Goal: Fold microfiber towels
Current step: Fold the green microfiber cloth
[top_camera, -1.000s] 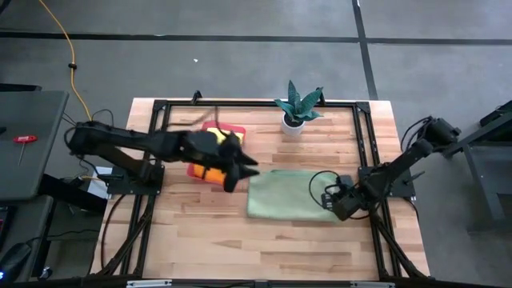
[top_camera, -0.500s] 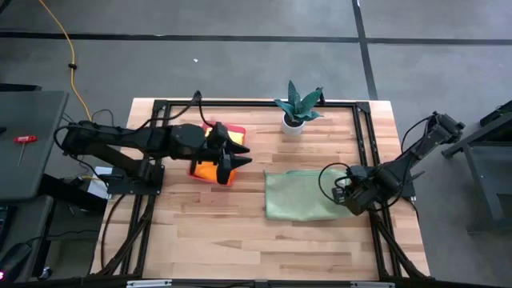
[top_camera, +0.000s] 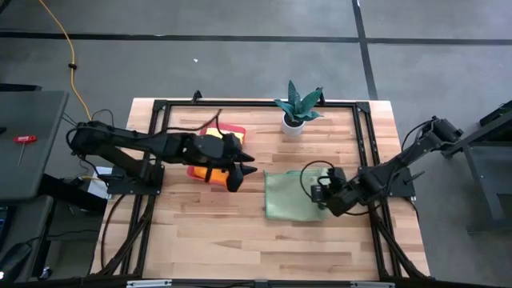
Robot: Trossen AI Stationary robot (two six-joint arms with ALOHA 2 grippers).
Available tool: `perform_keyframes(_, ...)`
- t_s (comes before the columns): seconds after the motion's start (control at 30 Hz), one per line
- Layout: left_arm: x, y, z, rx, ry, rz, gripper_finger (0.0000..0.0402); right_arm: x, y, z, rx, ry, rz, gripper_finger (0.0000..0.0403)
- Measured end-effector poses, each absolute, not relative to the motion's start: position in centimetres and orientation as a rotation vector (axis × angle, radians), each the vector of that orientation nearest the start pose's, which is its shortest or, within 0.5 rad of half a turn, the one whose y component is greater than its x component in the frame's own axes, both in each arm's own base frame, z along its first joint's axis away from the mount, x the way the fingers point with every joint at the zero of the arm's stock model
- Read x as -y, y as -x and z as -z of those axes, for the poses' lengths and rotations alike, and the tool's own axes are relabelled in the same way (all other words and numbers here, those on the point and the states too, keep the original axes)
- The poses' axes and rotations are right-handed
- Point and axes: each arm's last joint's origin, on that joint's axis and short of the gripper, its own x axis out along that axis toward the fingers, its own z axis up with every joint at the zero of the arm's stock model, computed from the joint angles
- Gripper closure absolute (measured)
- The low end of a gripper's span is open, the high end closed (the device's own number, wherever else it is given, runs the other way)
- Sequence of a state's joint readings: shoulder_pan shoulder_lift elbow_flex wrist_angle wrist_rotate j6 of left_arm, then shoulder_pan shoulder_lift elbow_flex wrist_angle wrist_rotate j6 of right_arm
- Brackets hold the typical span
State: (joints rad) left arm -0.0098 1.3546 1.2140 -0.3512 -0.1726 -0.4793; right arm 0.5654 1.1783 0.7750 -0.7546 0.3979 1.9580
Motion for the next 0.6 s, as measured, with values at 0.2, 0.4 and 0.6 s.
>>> perform_keyframes(0.2,0.5,-31.4,-32.1,-0.516,0.419,-0.264,0.0225,-10.1,-21.4,-21.3,-0.61,-1.282,0.738,0.0403)
perform_keyframes(0.4,0.7,-31.8,-31.6,-0.535,0.413,-0.26,0.0225,-9.5,-24.6,-19.8,-0.517,-1.306,0.717,0.0403)
perform_keyframes(0.6,0.6,-31.8,-31.6,-0.532,0.398,-0.258,0.0225,-9.1,-27.1,-18.0,-0.459,-1.336,0.709,0.0403)
